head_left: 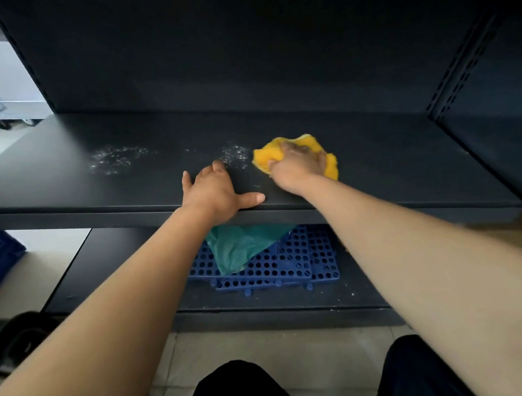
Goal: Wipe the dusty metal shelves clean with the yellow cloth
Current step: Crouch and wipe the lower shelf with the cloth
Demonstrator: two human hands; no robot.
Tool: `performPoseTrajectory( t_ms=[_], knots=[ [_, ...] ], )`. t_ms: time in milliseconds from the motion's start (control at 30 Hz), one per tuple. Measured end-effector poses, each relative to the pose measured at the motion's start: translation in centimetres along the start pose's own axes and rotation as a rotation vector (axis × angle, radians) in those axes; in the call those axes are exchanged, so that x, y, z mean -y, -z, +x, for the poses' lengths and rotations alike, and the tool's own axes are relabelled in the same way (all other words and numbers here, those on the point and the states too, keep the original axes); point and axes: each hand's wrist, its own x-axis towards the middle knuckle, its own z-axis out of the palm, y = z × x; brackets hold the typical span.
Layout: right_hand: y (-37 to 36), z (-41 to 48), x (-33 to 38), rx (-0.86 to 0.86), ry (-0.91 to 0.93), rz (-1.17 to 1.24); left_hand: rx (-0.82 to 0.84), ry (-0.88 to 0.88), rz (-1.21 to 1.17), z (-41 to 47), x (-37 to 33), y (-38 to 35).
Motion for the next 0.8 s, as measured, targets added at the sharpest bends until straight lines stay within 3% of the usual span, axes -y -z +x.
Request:
performPoseTrajectory(
  t_ms=[133, 267, 500, 800],
  knots=[
    [-1.3, -1.7, 3.4, 0.037, 0.202, 0.029, -0.016, -0.012, -0.006, 0.0, 0.0, -0.1],
    [-1.1, -2.2, 2.9, 0.019, 0.249, 0.036, -0.011, -0.005, 0.001, 0.0, -0.2, -0.1],
    [-0.1, -2.4, -0.6, 0.013, 0.238, 0.038, -0.012, 0.003, -0.024, -0.6, -1.6, 0.0],
    [3.1, -1.1, -12.8, -0.043, 0.054, 0.044, 0.009, -0.247, 0.011, -0.7, -13.2, -2.4]
  ],
)
